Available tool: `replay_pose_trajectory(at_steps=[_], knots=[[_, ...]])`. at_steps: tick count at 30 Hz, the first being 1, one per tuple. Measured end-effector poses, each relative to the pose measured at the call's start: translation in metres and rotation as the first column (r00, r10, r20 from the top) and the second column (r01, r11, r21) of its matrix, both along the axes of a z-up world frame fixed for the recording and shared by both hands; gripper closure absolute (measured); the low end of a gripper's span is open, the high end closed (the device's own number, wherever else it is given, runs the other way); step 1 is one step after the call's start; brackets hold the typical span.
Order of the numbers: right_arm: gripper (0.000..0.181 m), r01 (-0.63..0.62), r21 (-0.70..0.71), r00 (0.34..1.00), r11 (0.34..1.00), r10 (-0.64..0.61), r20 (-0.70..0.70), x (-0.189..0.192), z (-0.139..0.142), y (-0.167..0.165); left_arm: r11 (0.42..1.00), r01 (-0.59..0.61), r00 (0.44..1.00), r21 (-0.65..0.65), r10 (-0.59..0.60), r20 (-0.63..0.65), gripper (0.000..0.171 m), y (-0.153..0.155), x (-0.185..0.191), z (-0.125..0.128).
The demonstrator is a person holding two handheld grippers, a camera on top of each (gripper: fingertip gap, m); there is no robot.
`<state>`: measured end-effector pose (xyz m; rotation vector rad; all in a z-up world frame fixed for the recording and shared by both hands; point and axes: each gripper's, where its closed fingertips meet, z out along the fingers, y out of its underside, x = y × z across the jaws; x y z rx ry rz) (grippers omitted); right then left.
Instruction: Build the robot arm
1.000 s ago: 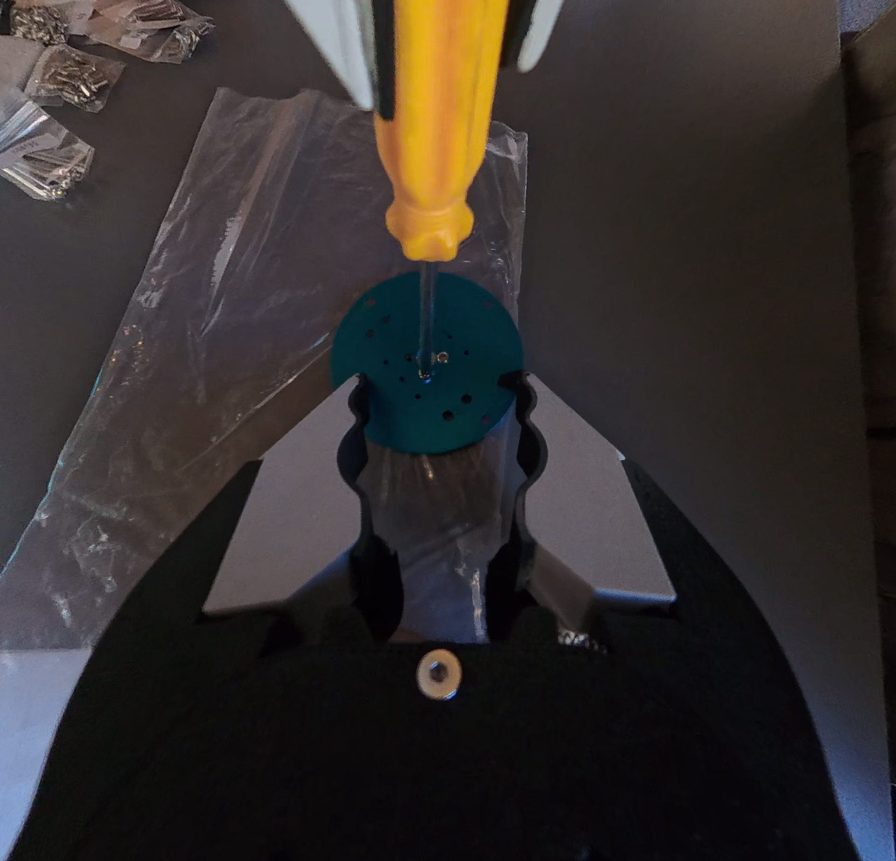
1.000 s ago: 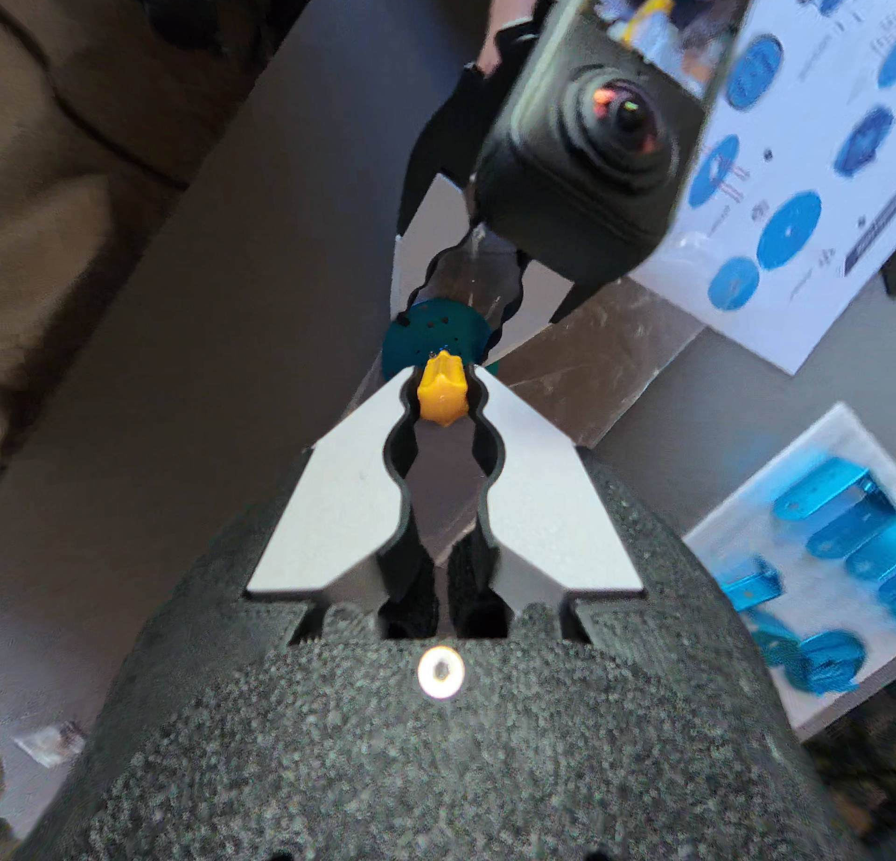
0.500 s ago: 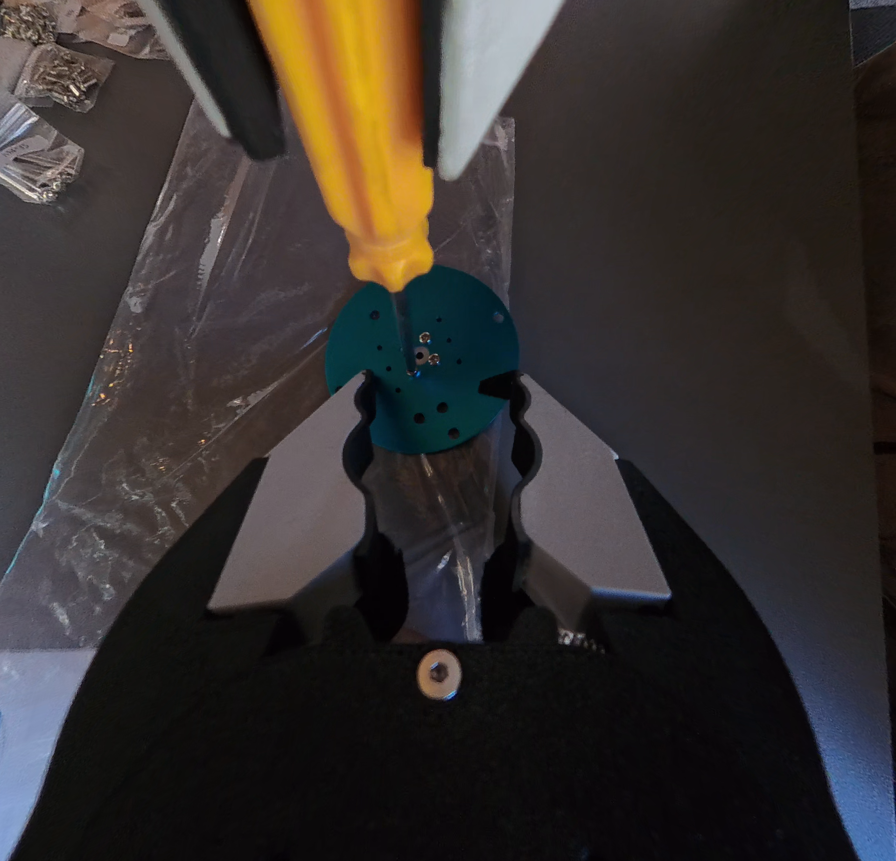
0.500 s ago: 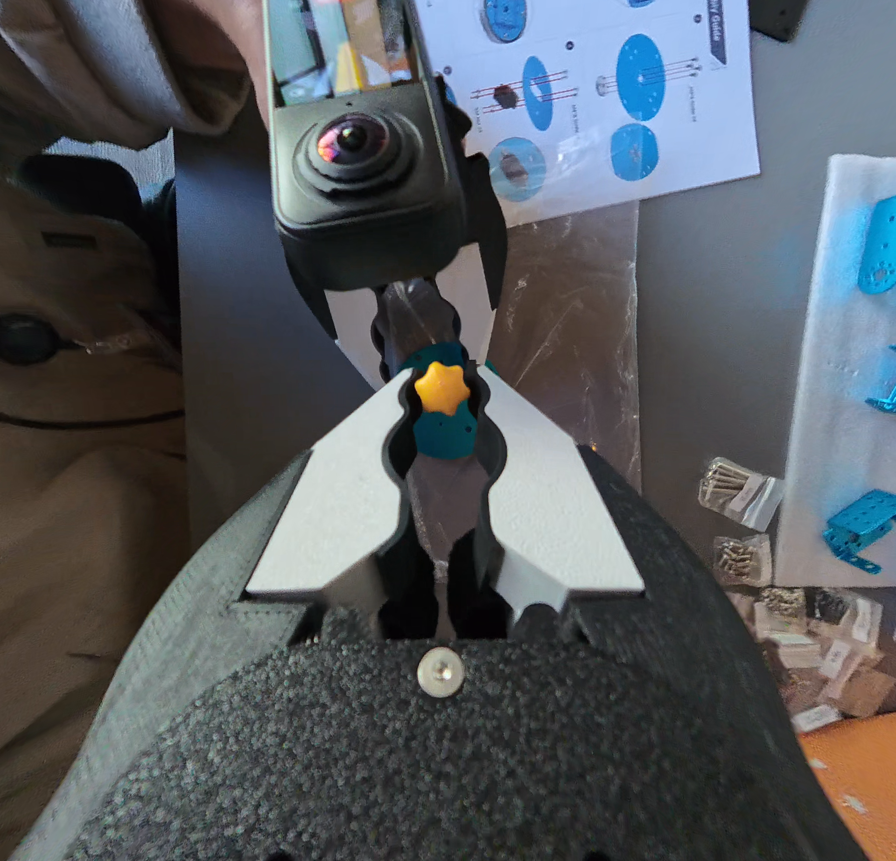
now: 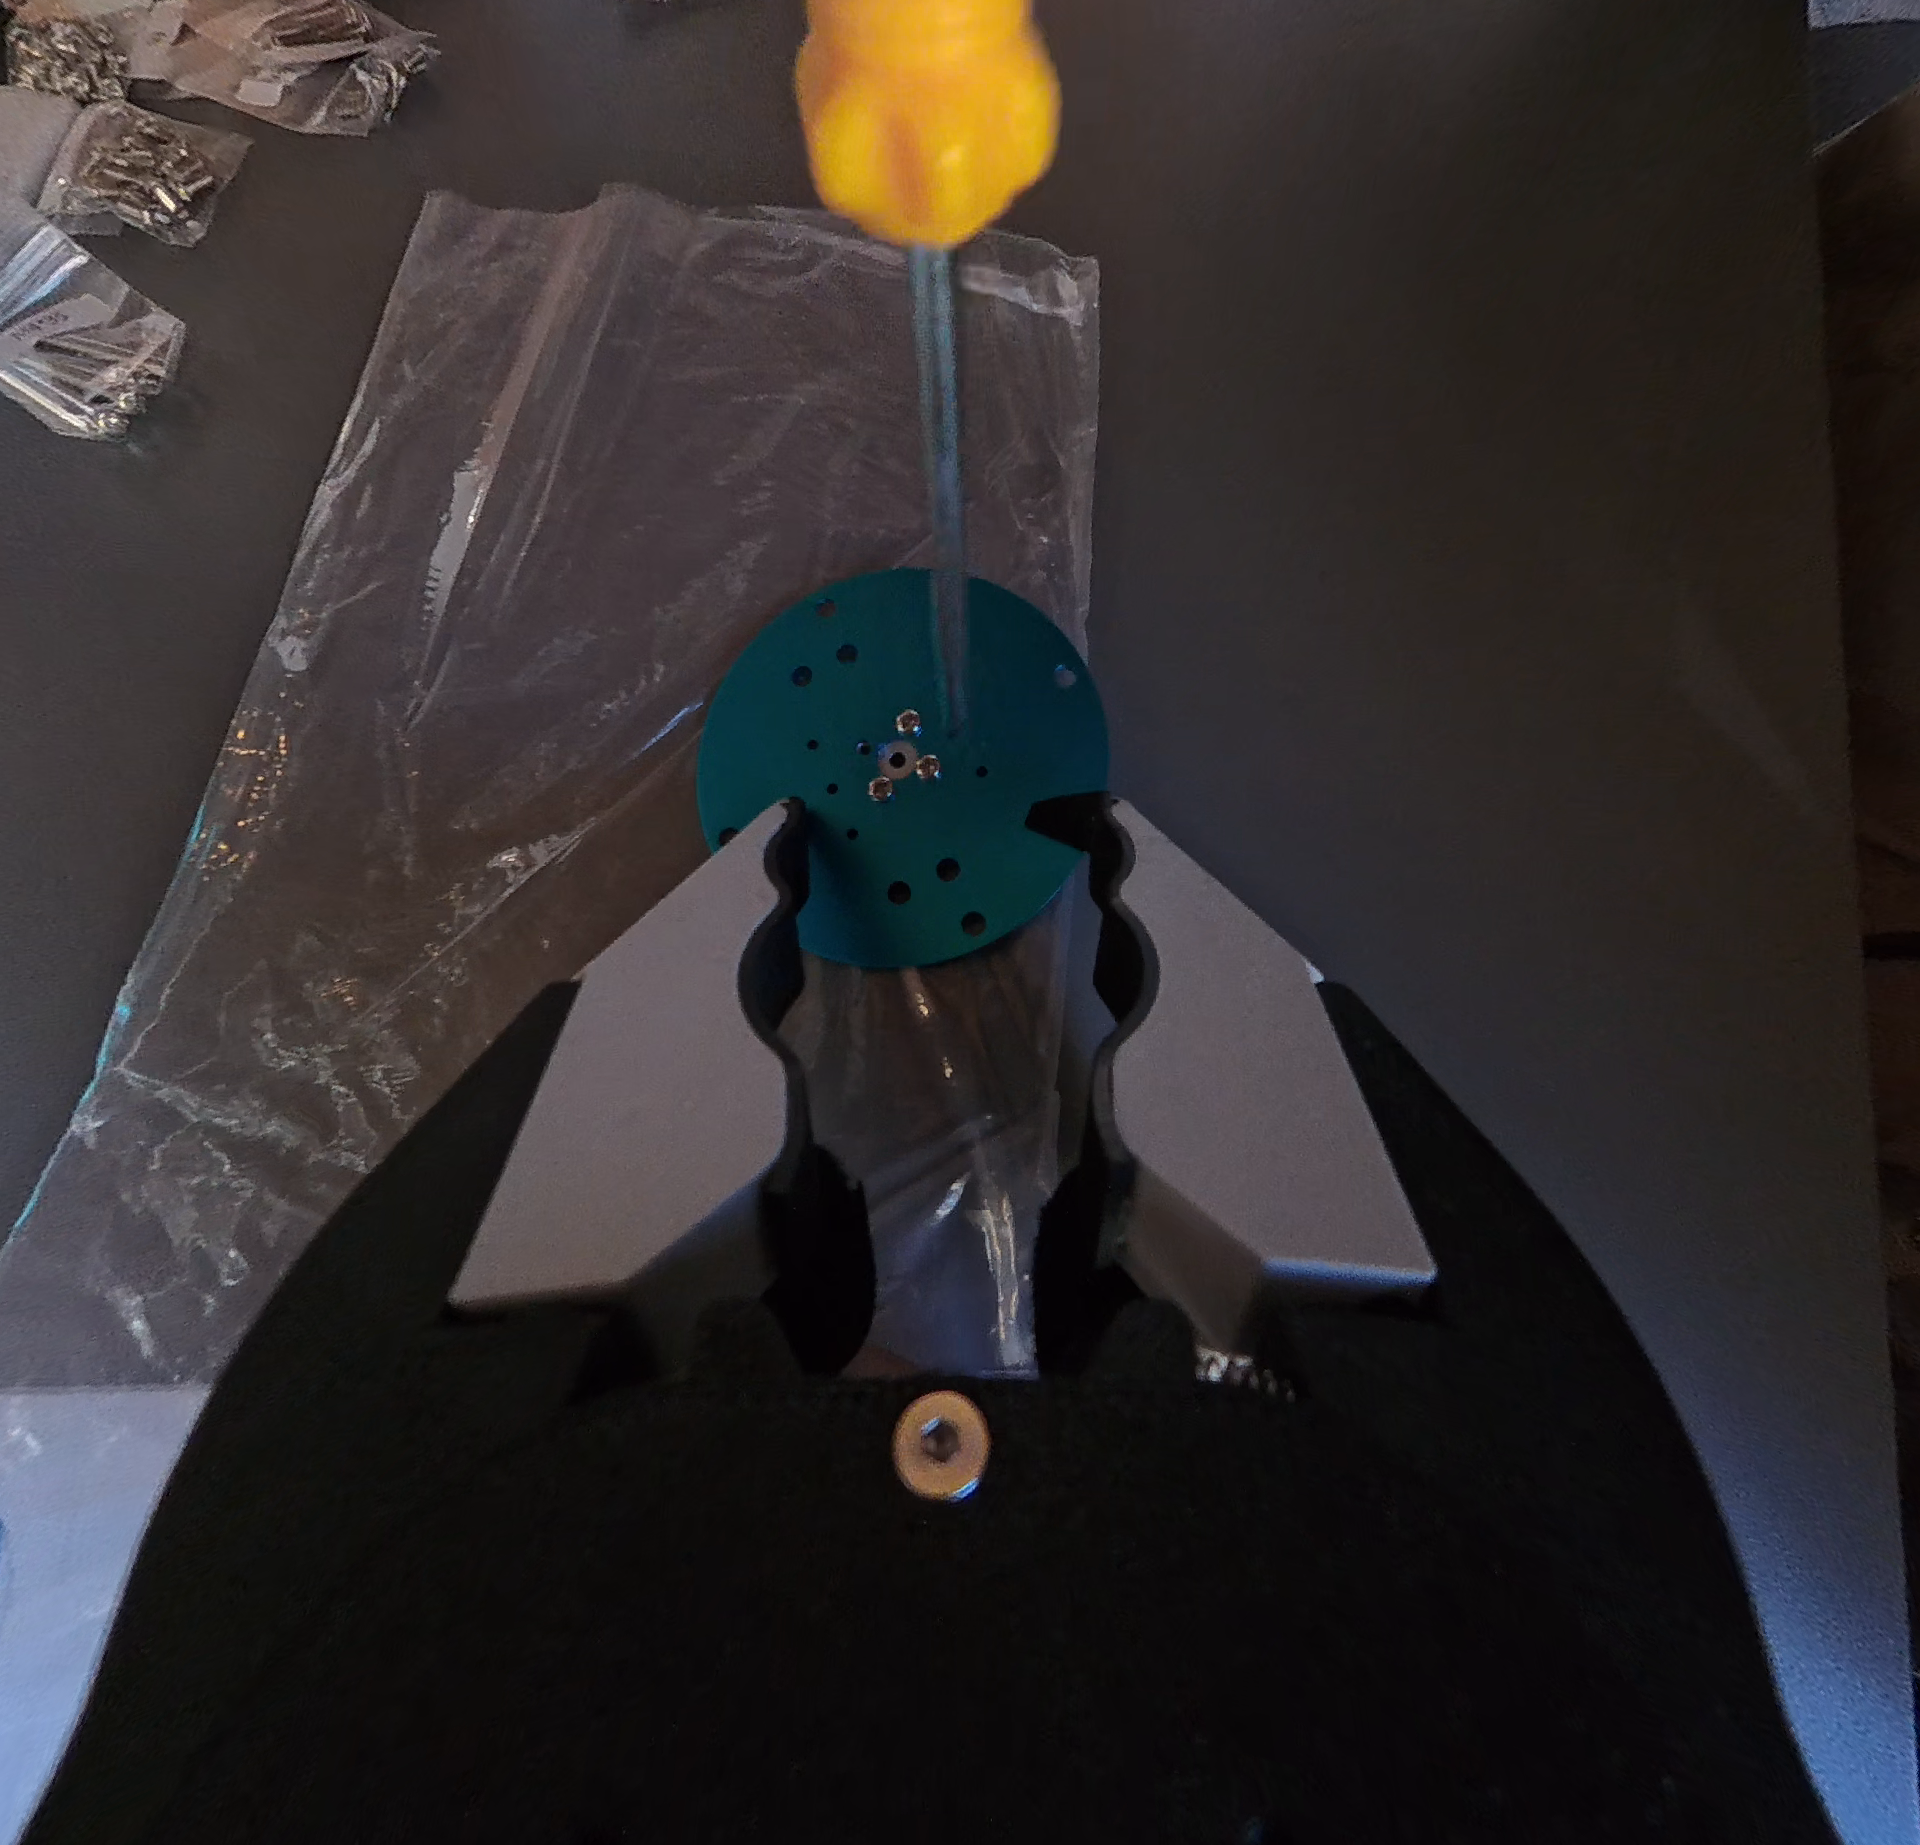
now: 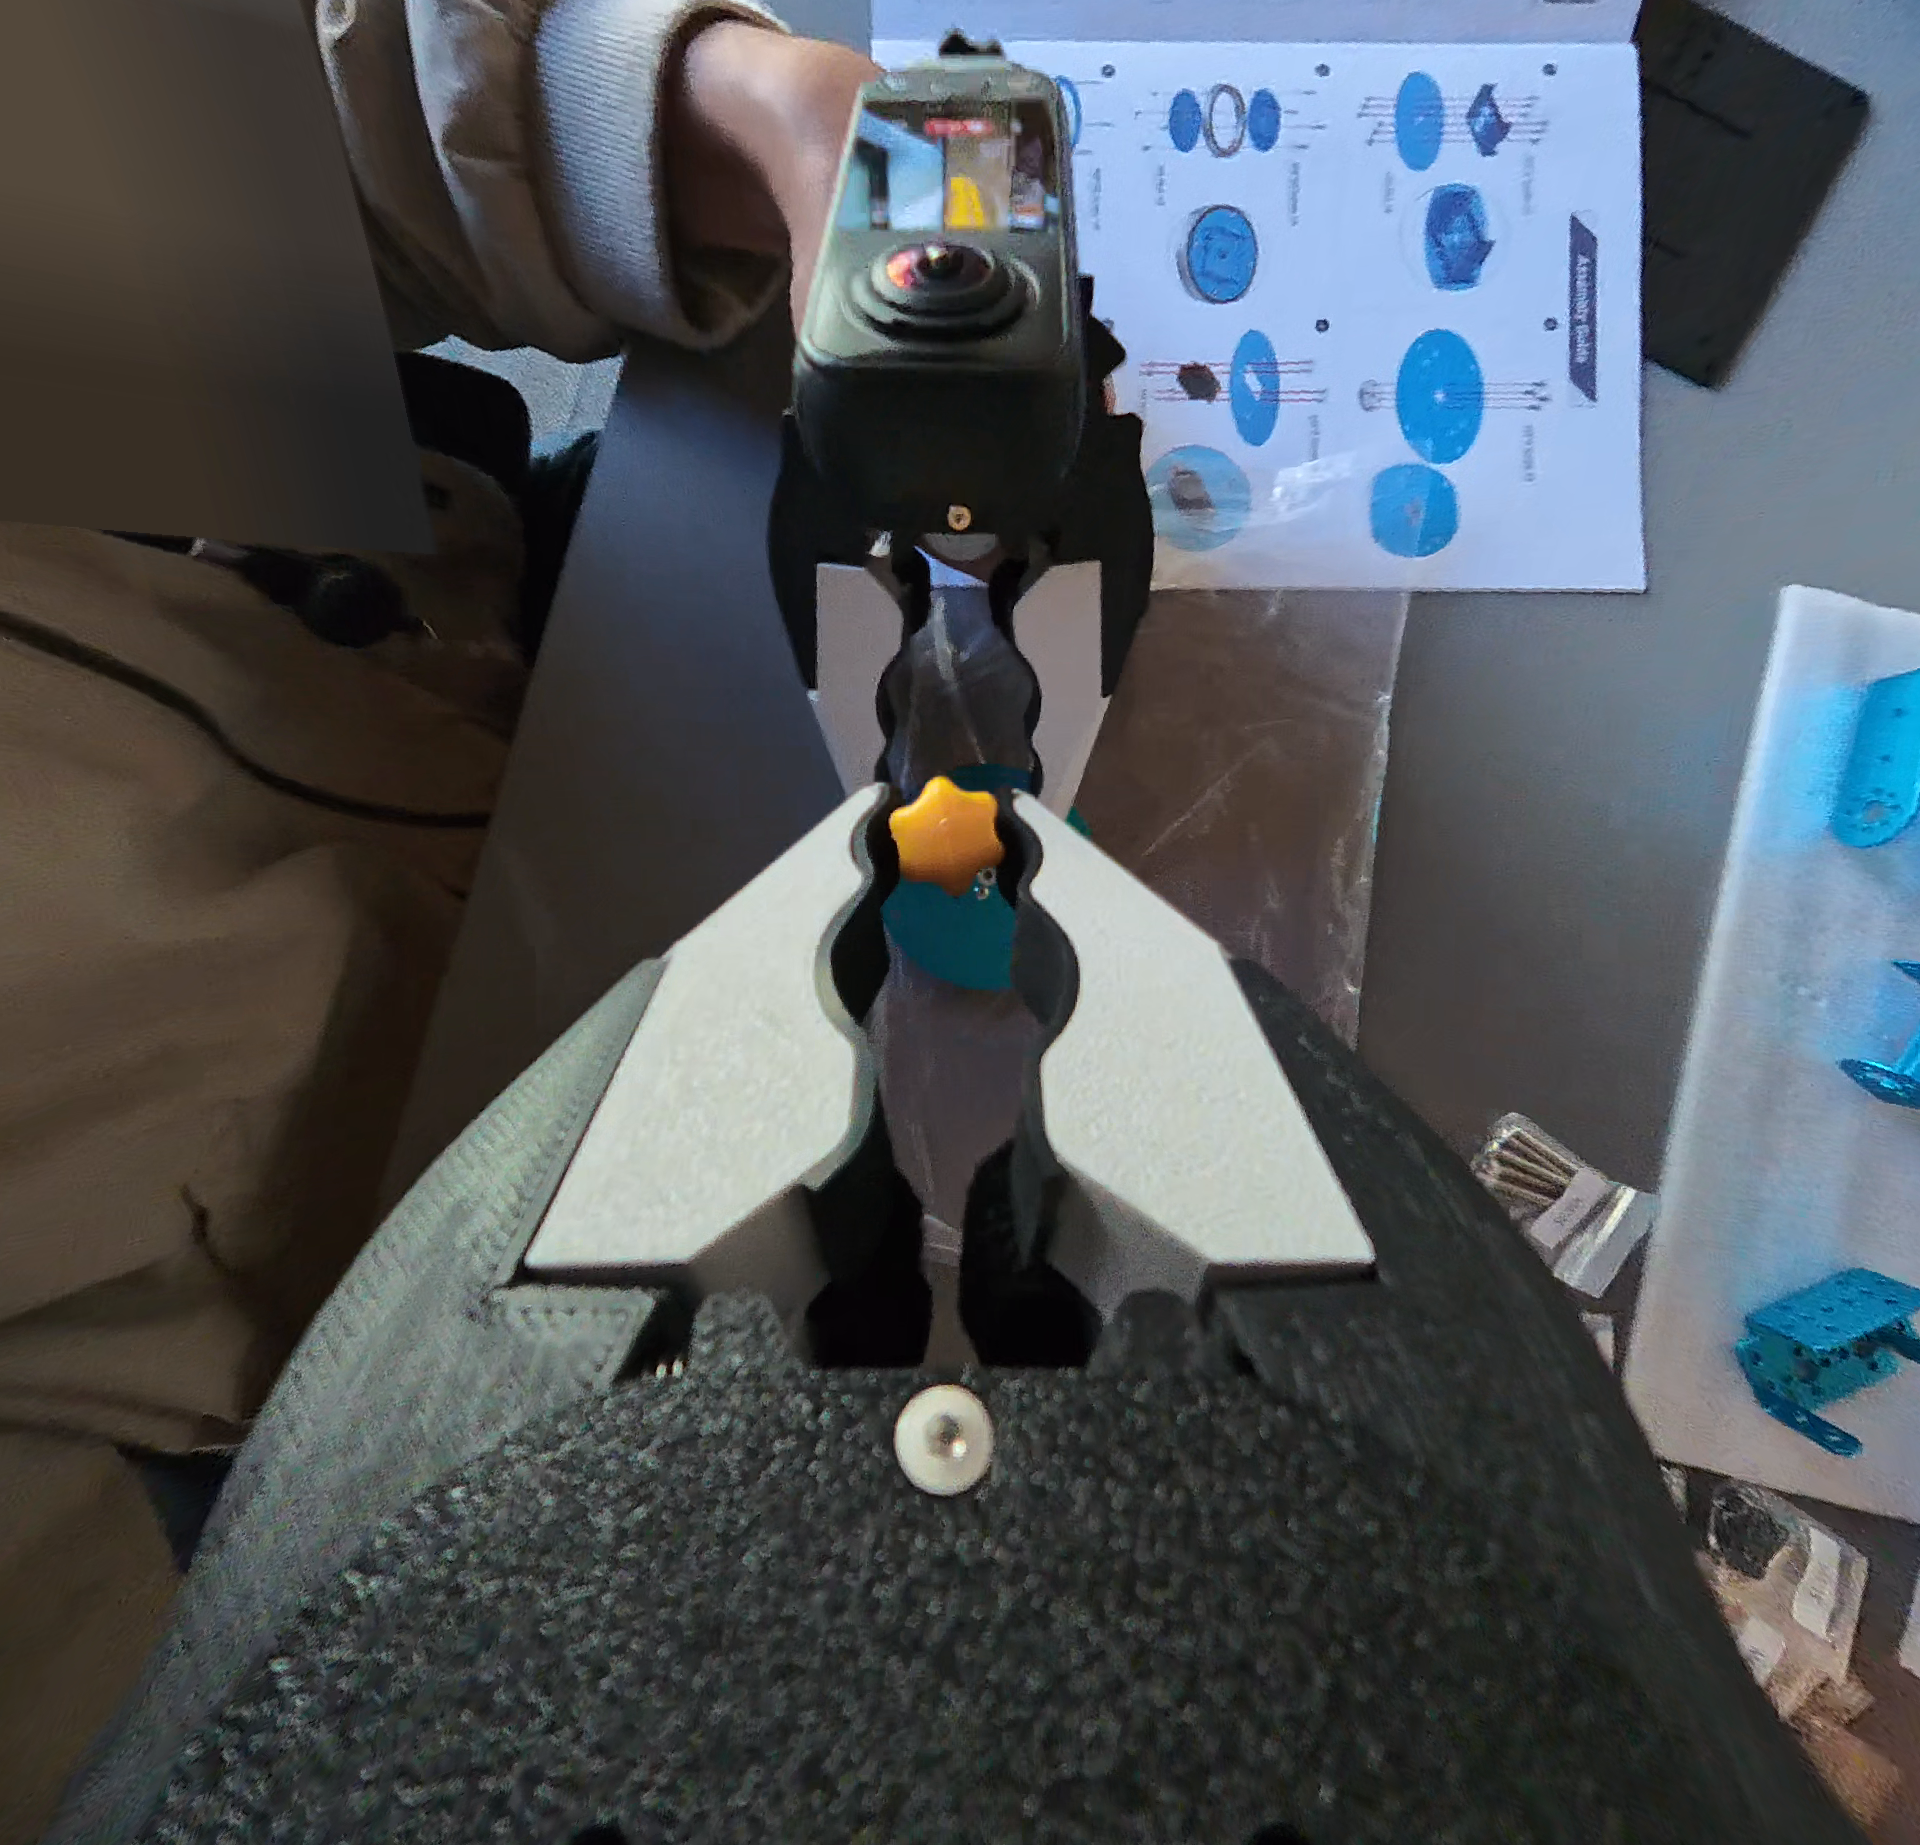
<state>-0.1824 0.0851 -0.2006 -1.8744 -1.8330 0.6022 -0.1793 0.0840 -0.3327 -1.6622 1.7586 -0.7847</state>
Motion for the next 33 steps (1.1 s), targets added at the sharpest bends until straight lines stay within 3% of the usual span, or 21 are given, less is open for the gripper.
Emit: replay_pose_trajectory(at_steps=[8,33], knots=[[0.164,0.011,-0.022,1.000,1.000,-0.011,0.029,0.005,-0.020,0.008,1.000,-0.002,1.000,-0.006,0.002,0.001,0.116,0.000,0.000,0.000],[0.164,0.009,-0.024,1.000,1.000,-0.008,0.023,0.002,-0.023,0.009,1.000,-0.001,1.000,-0.010,0.002,0.001,0.116,0.000,0.000,0.001]])
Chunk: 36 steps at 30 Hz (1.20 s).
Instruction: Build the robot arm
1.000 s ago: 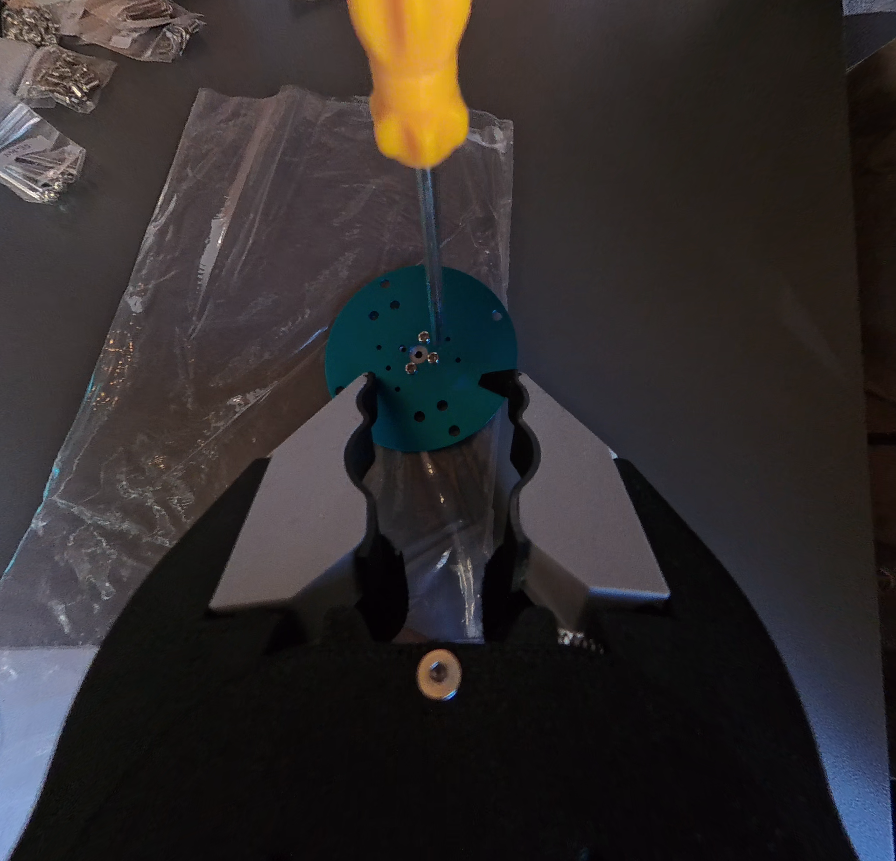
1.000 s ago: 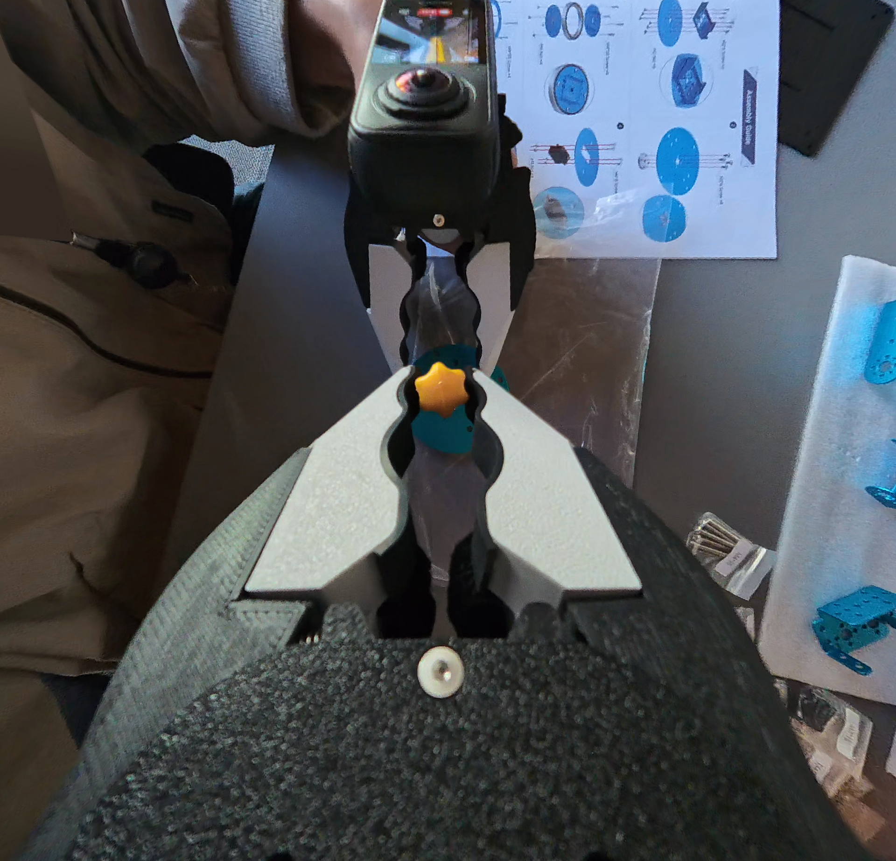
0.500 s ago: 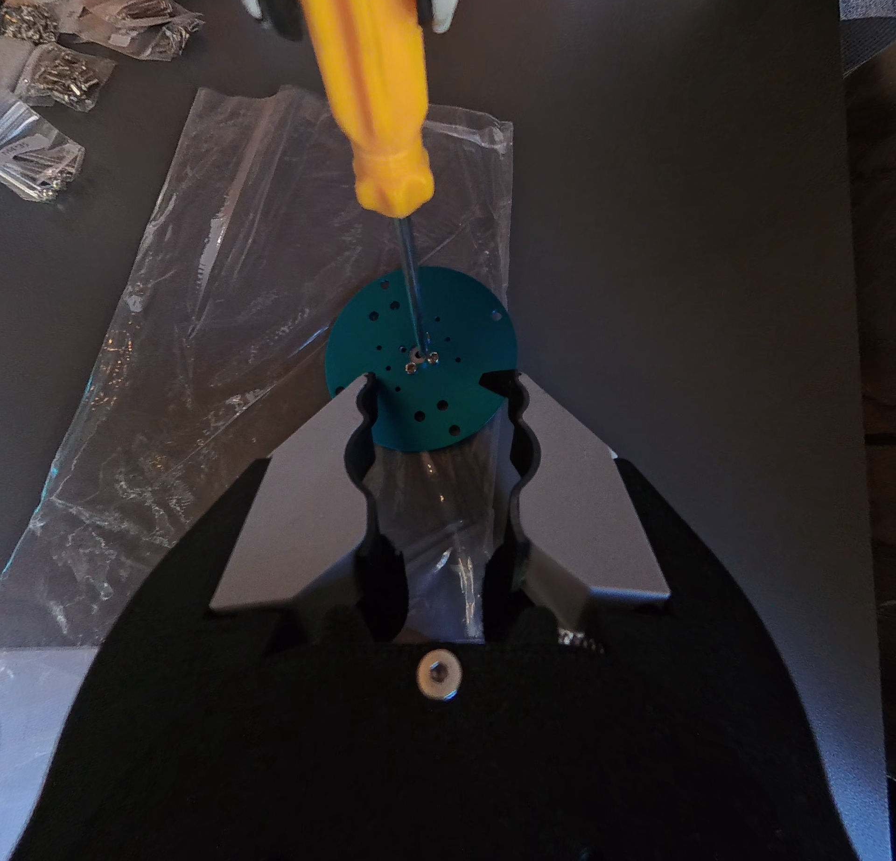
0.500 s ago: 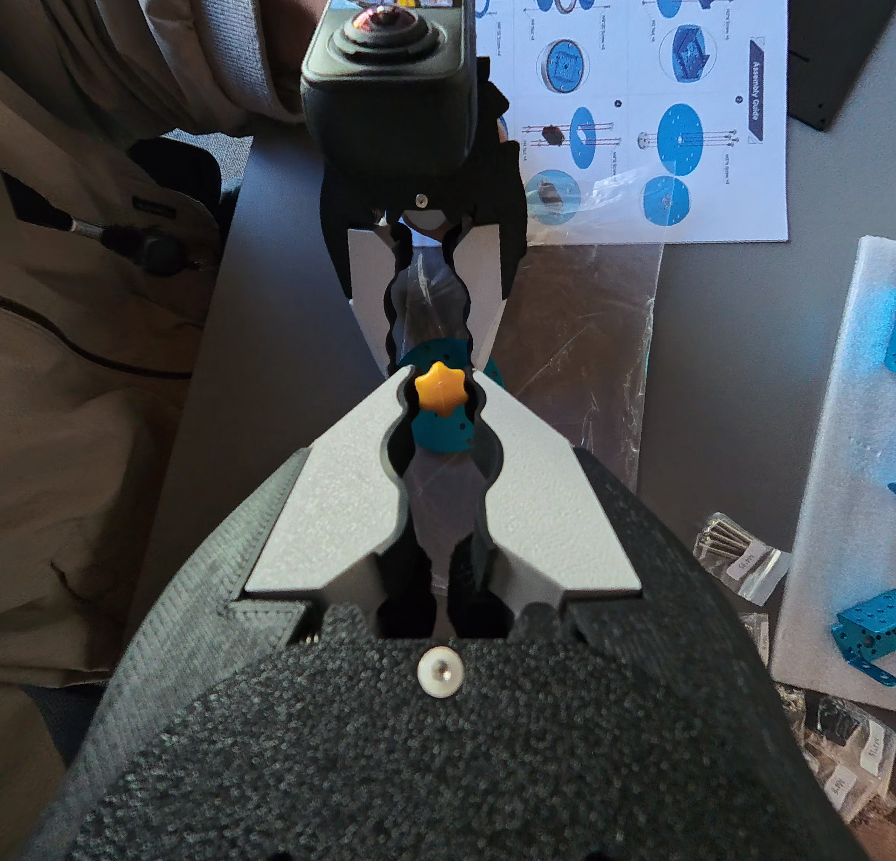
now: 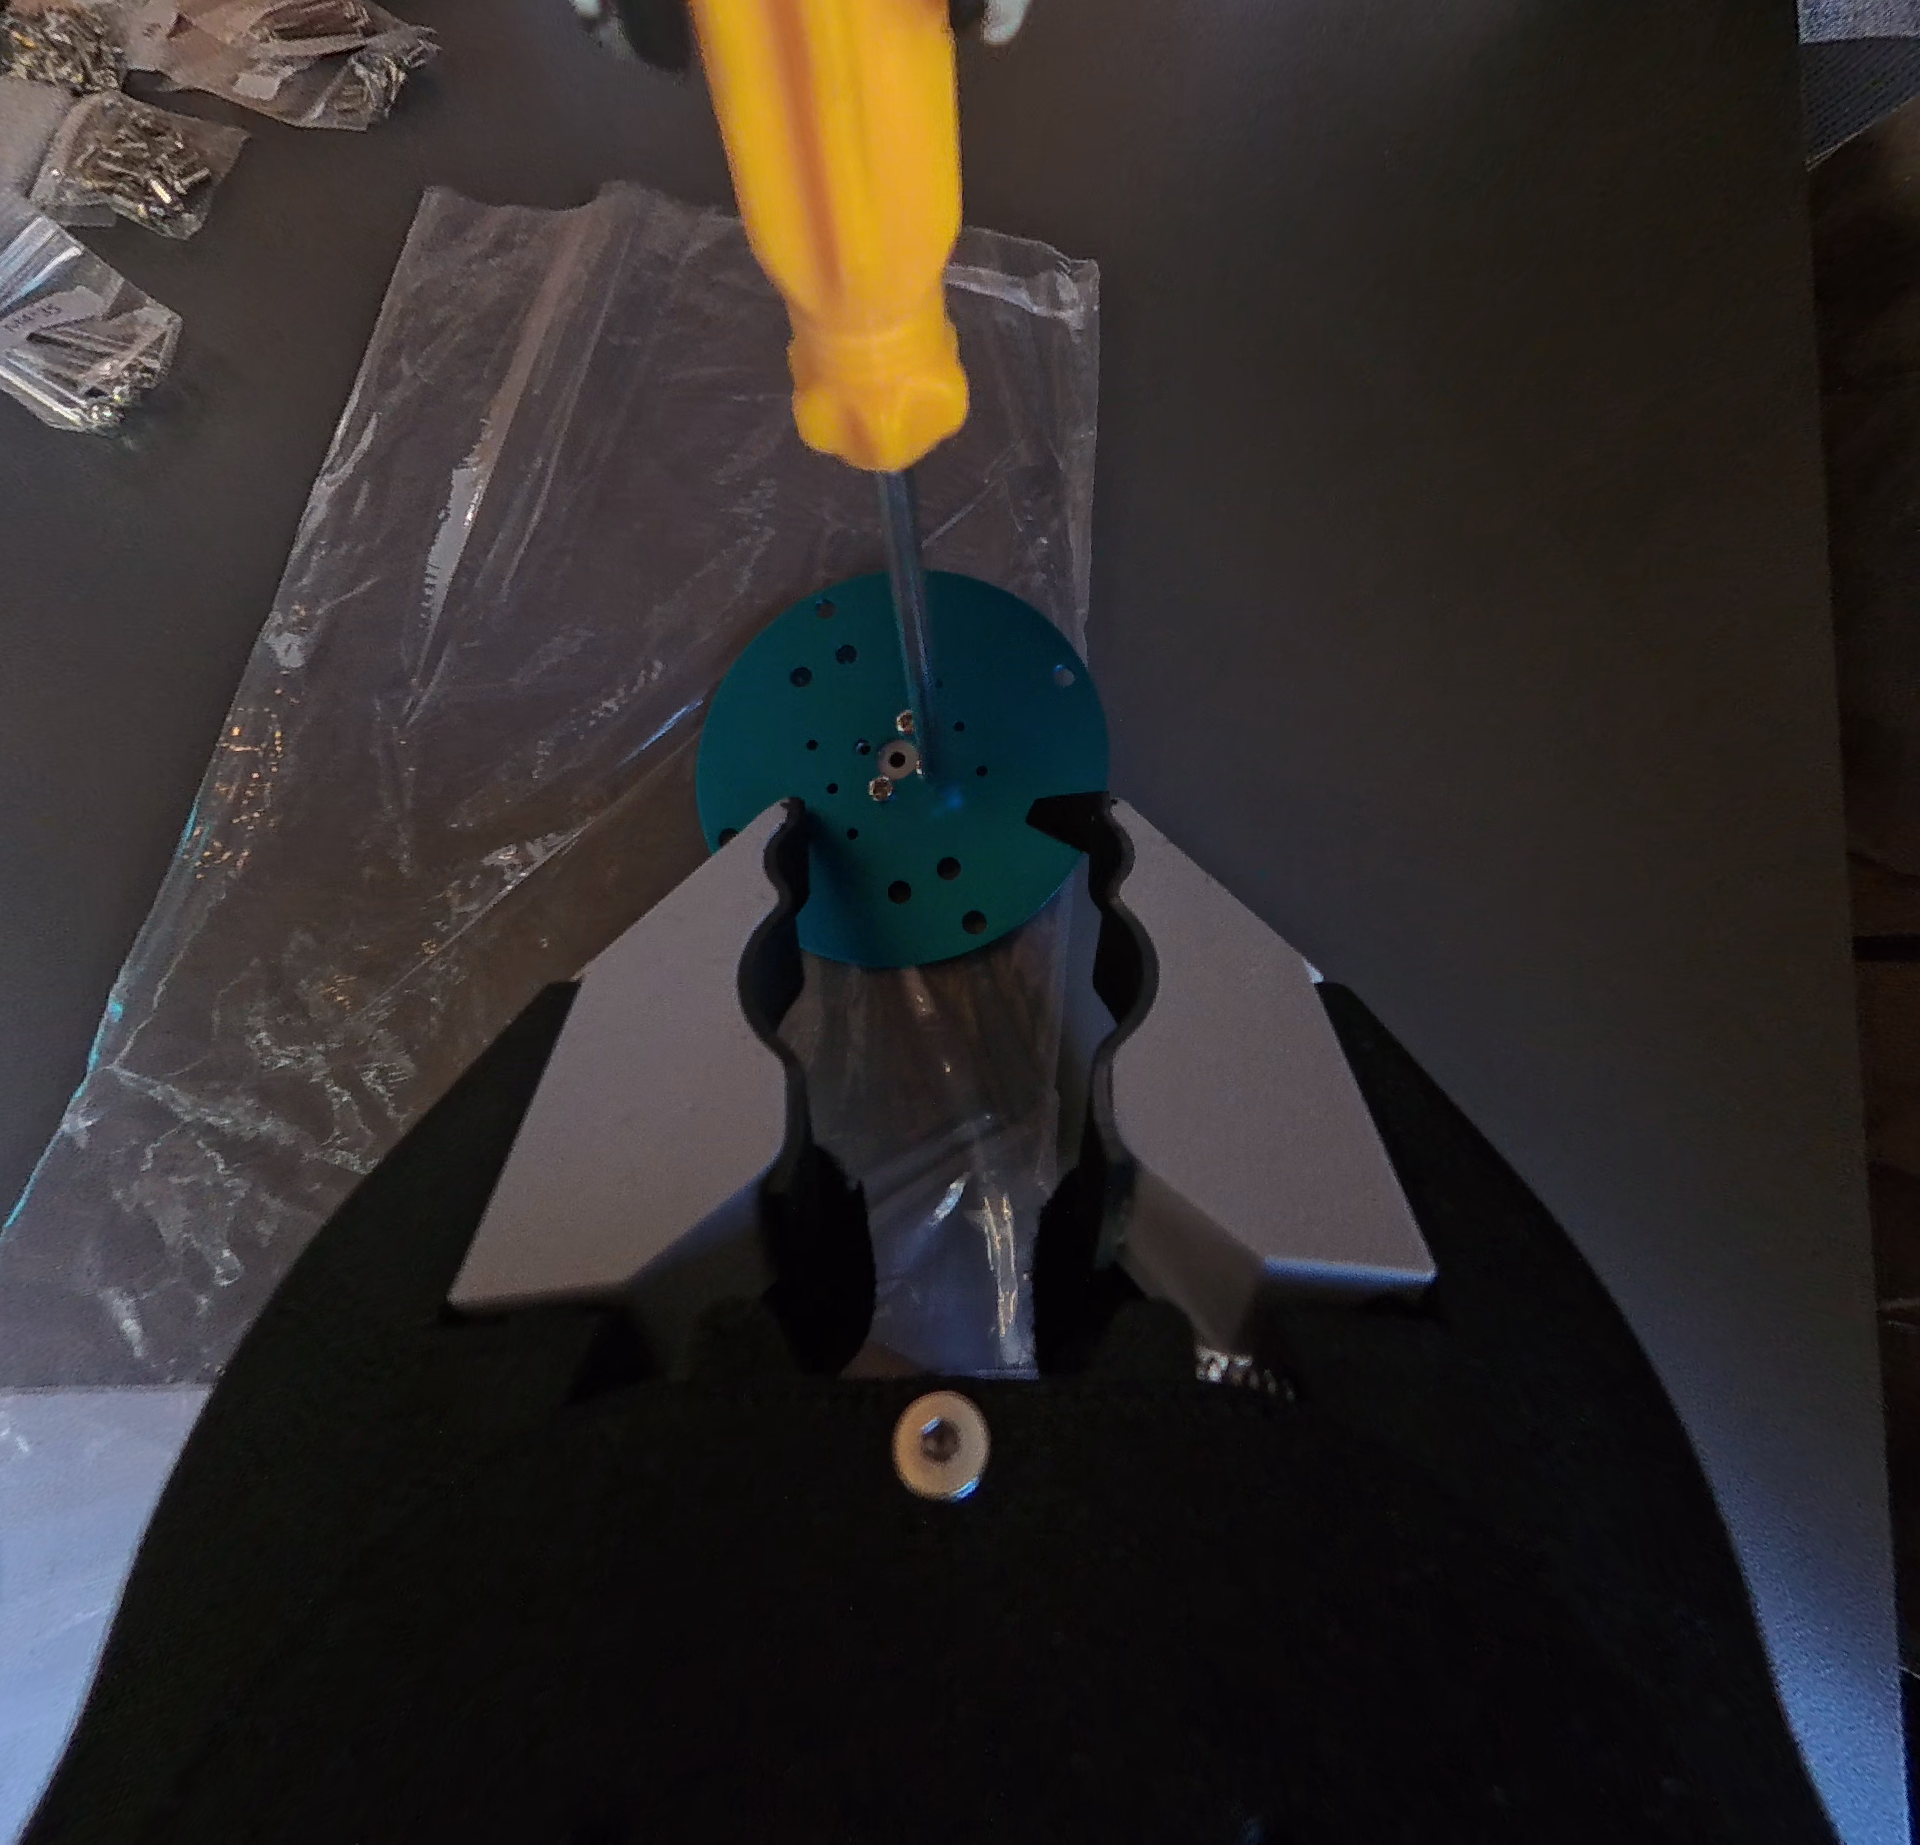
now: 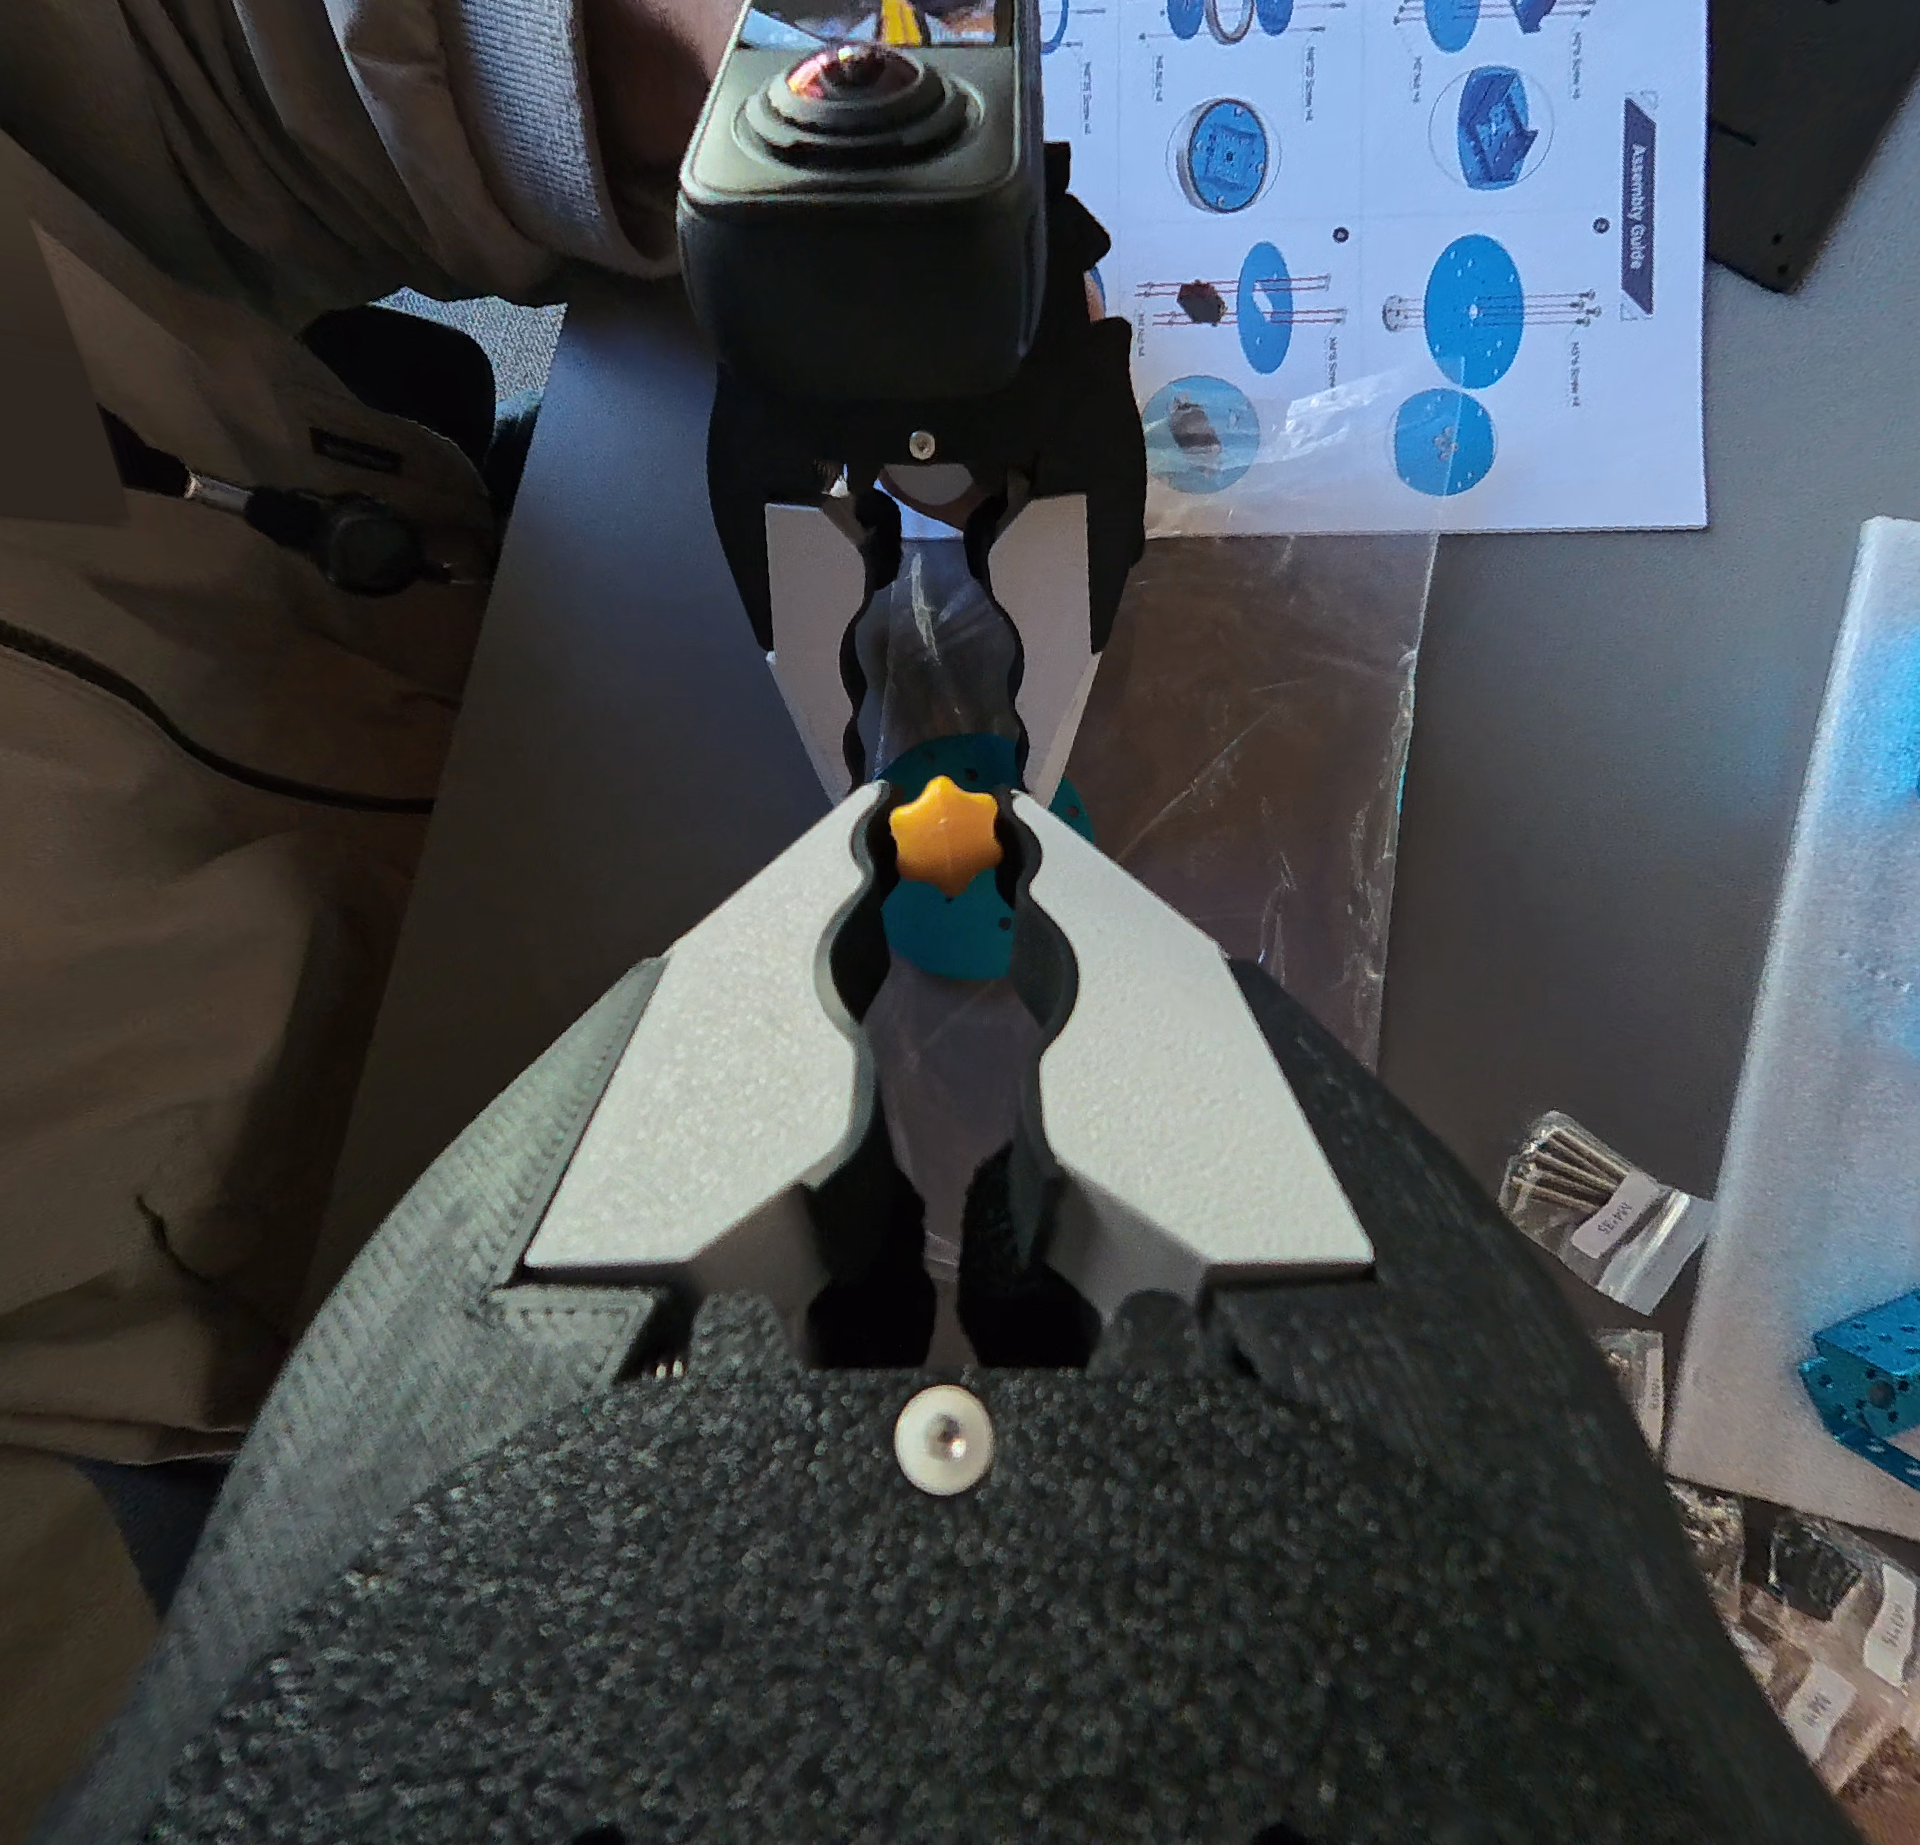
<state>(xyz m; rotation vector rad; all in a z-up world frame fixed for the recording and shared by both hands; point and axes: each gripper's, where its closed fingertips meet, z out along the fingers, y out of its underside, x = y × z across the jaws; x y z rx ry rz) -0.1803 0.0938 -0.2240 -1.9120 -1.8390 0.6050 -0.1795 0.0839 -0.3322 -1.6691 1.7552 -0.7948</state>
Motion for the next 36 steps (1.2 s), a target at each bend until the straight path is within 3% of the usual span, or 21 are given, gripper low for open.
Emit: replay_pose_trajectory(at_steps=[14,17,20,25,29,36], knots=[[0.164,0.006,-0.005,1.000,1.000,-0.006,0.003,-0.001,0.001,0.003,1.000,0.001,1.000,-0.005,-0.001,0.000,0.116,0.000,0.000,0.000],[0.164,-0.168,0.082,0.986,0.982,0.166,0.032,0.002,0.002,-0.007,1.000,0.002,1.000,-0.003,-0.002,0.000,0.116,0.000,0.000,0.000],[0.164,-0.336,0.097,0.941,0.937,0.330,0.069,0.000,0.001,-0.013,1.000,0.004,1.000,-0.008,-0.004,0.000,0.116,0.000,0.000,0.000],[0.163,-0.613,-0.002,0.788,0.790,0.611,0.069,-0.003,0.002,-0.009,1.000,0.003,1.000,-0.004,-0.003,0.001,0.116,0.000,0.000,0.000],[0.164,-0.687,-0.107,0.718,0.719,0.694,0.049,-0.002,0.001,0.005,1.000,0.004,1.000,0.000,-0.004,0.001,0.116,0.000,0.000,0.000],[0.164,-0.835,-0.121,0.538,0.537,0.842,0.022,-0.007,0.000,0.006,1.000,0.011,1.000,-0.008,-0.011,0.001,0.117,0.000,0.000,0.000]])
